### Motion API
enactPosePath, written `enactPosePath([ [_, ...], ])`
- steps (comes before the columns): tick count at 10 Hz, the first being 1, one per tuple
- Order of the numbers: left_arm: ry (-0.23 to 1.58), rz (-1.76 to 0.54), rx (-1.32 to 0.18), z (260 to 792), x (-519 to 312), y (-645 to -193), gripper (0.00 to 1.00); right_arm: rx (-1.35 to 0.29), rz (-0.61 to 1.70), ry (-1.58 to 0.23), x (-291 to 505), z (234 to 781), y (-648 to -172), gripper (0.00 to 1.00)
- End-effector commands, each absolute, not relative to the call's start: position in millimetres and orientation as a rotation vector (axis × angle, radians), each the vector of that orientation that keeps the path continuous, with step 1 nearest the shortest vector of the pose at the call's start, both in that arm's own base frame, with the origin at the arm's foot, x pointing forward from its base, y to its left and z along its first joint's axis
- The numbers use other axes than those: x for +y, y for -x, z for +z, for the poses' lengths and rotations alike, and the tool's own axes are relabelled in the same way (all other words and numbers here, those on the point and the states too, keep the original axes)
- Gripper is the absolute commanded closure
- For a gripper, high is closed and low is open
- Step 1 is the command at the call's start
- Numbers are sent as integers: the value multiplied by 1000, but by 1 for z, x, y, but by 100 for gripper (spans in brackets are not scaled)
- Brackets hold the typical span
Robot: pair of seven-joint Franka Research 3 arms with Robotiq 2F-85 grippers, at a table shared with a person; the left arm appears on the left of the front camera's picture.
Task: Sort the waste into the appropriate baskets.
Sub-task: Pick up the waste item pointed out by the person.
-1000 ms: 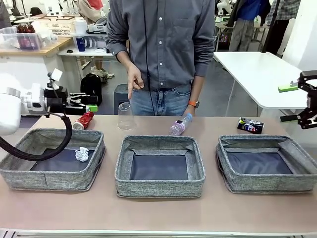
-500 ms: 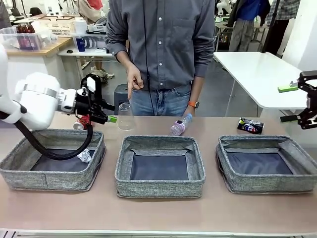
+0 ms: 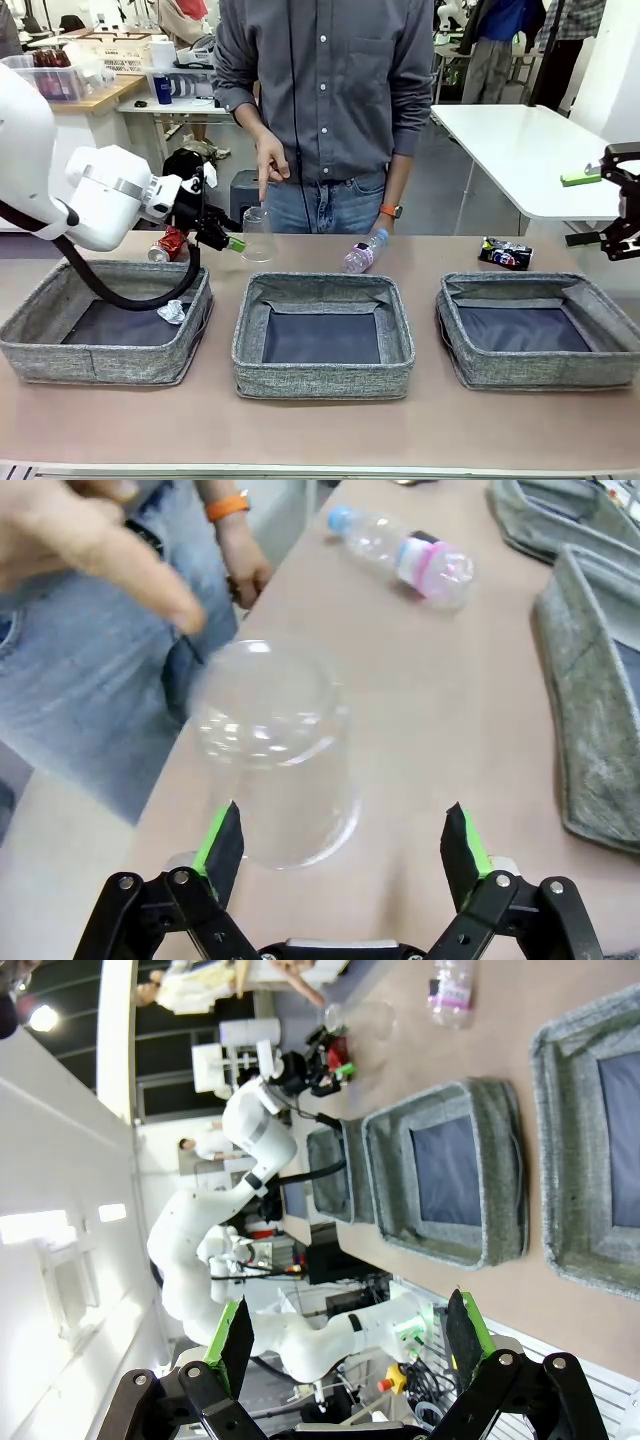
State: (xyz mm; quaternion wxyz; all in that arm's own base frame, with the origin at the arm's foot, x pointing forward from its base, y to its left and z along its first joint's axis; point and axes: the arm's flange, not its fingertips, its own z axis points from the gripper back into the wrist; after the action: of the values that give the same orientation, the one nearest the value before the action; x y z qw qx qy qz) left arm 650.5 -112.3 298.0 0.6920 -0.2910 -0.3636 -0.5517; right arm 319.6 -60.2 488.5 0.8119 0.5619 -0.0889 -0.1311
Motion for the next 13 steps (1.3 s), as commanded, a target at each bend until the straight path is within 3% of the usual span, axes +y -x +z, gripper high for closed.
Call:
enactPosePath([
  [1,621,-1157,-785,305,-120,-672,0,-198,-265,-1202,-61,488,-319,0],
  [11,679,-1142,-805,288,-138,-680,0,-198,-265,-1202,-61,488,-319,0],
  [12,698,-1143,-821,286,-139,-679,20,-198,-265,-1202,-61,488,-319,0],
  [13,709,-1145,-832,286,-139,-678,19,-198,-265,-1202,-61,488,-319,0],
])
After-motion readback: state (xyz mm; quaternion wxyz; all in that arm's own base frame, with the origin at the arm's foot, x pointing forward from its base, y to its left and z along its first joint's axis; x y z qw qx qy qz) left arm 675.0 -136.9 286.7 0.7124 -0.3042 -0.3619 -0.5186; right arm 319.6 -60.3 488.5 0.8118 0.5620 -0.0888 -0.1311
